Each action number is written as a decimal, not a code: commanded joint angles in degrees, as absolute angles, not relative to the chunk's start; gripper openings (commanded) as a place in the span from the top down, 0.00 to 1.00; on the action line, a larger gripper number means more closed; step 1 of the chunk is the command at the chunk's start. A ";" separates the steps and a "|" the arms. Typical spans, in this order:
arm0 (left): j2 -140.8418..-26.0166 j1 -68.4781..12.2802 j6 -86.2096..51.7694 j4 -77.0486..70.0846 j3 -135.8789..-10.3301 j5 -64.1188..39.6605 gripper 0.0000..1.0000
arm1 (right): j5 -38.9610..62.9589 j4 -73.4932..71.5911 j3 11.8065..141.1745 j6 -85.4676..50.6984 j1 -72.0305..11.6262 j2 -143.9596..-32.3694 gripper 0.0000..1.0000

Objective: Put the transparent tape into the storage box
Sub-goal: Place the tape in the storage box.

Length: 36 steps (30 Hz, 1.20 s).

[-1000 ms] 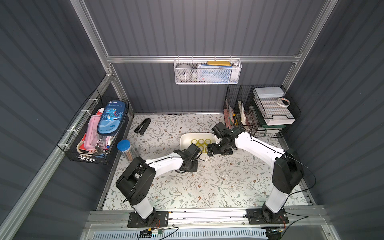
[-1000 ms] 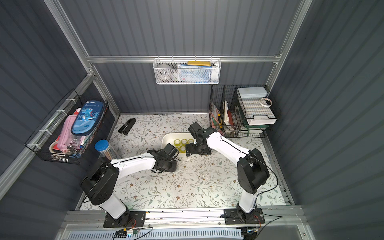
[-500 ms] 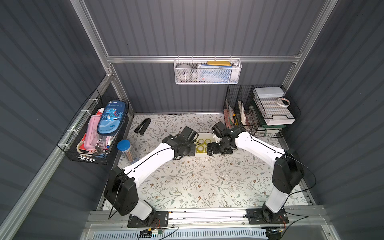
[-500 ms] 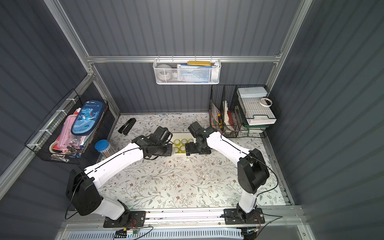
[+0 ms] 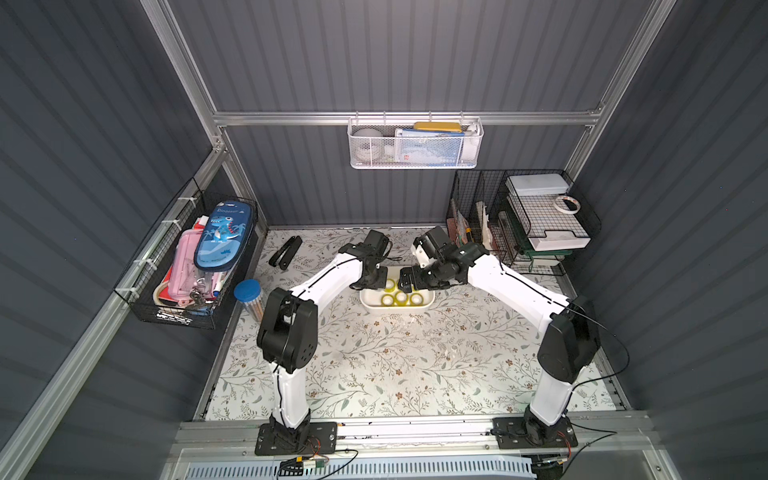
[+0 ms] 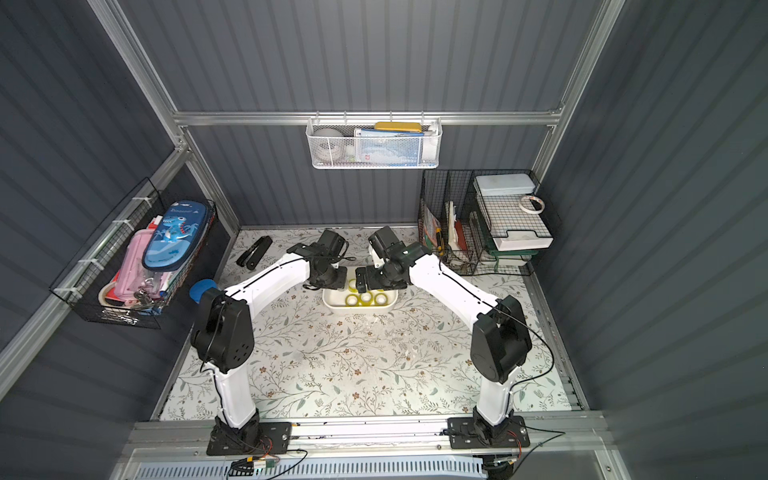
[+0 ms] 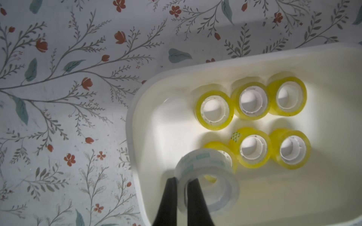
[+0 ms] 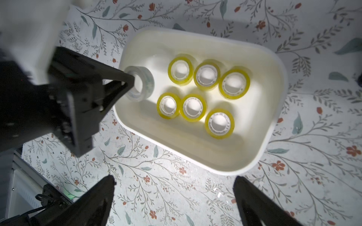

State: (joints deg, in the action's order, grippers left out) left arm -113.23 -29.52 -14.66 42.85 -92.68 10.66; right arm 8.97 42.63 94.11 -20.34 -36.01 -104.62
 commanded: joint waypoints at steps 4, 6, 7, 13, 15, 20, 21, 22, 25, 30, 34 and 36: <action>-117.76 -28.26 -10.63 46.14 -96.79 10.98 1.00 | 8.88 43.97 95.07 -19.16 -36.04 -107.13 0.01; -118.43 -27.79 -10.55 46.20 -97.35 11.09 1.00 | 8.89 44.16 94.97 -19.33 -35.91 -107.40 0.01; -118.76 -27.60 -10.39 46.47 -97.72 11.33 1.00 | 8.84 44.21 94.94 -19.43 -35.78 -107.56 0.01; -121.32 -27.42 -9.33 47.09 -98.87 12.39 1.00 | 8.87 44.25 93.84 -19.69 -35.22 -107.75 0.01; -122.56 -27.42 -9.14 47.18 -99.35 12.32 1.00 | 8.80 44.15 93.69 -19.86 -34.99 -107.81 0.01; -124.09 -27.40 -8.89 47.02 -99.23 12.37 1.00 | 8.74 44.17 93.69 -20.30 -34.76 -108.10 0.01; -124.26 -27.38 -8.79 47.02 -99.13 12.39 1.00 | 8.79 44.16 93.69 -20.29 -34.72 -108.15 0.01; -124.44 -27.30 -8.78 47.02 -99.14 12.43 1.00 | 8.79 44.15 93.69 -20.39 -34.69 -108.19 0.01; -124.76 -27.32 -8.48 47.02 -98.88 12.57 1.00 | 8.86 44.23 93.69 -20.57 -34.68 -108.39 0.01; -125.46 -27.29 -8.44 46.67 -98.90 11.48 1.00 | 8.96 44.43 94.03 -20.74 -34.58 -108.81 0.01; -125.47 -27.29 -8.79 46.50 -98.38 10.73 1.00 | 8.81 44.53 94.38 -20.74 -34.62 -109.07 0.01; -125.33 -27.33 -9.09 46.32 -97.94 10.42 0.98 | 8.79 44.58 94.53 -20.65 -34.57 -109.22 0.01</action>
